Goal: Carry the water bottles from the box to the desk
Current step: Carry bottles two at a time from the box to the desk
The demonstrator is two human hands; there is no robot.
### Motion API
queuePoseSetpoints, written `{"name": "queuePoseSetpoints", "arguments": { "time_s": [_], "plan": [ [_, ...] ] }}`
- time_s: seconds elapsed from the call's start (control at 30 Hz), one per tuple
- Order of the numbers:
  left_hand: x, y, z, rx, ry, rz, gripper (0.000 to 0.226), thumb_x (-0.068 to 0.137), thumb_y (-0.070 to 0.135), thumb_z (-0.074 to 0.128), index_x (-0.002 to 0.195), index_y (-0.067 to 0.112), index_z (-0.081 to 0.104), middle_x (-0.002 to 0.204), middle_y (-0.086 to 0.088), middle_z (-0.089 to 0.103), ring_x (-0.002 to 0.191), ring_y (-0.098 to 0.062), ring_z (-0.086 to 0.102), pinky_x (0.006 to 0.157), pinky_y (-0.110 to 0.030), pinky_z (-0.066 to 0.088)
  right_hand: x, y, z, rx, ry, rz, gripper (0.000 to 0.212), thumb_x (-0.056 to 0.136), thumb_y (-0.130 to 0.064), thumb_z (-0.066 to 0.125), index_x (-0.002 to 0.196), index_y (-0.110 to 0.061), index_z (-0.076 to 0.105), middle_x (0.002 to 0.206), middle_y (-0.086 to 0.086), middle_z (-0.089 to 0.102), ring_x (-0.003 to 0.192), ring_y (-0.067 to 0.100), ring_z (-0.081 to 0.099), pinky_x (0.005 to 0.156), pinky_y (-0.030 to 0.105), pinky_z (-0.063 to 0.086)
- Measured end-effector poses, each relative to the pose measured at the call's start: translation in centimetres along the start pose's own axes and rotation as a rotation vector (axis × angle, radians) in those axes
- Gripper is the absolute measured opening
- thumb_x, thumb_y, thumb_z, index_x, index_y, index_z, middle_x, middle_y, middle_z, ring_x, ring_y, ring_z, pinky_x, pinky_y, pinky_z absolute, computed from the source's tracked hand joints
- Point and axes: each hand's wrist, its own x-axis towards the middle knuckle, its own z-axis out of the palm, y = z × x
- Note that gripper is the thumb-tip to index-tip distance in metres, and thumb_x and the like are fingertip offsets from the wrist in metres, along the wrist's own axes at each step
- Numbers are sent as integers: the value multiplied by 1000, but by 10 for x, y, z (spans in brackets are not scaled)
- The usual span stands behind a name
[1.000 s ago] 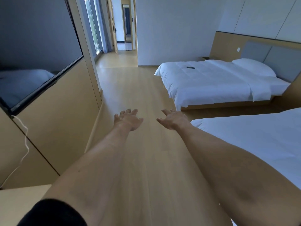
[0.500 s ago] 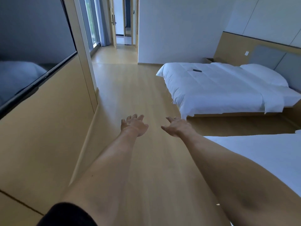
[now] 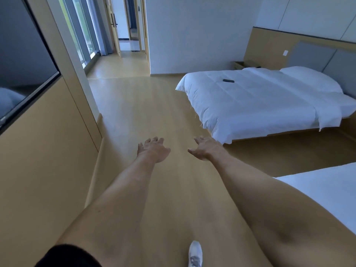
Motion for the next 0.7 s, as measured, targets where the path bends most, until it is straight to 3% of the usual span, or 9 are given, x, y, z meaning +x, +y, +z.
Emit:
{"name": "queuePoseSetpoints", "arguments": {
  "time_s": [0.23, 0.7],
  "plan": [
    [141, 4, -29, 13, 2, -16, 68, 101, 52, 37, 159, 18, 24, 168, 2, 18, 155, -18, 14, 125, -45, 10, 154, 8, -18, 10, 0, -44, 71, 98, -61, 36, 152, -16, 31, 160, 1, 31, 149, 22, 24, 120, 42, 21],
    [402, -4, -127, -40, 29, -115, 70, 102, 56, 35, 158, 15, 28, 165, -3, 27, 151, -24, 26, 121, -40, 22, 437, -5, -114, 42, -1, -103, 74, 96, -61, 41, 153, -15, 30, 159, 5, 33, 146, 22, 32, 114, 38, 28]
  ]
}}
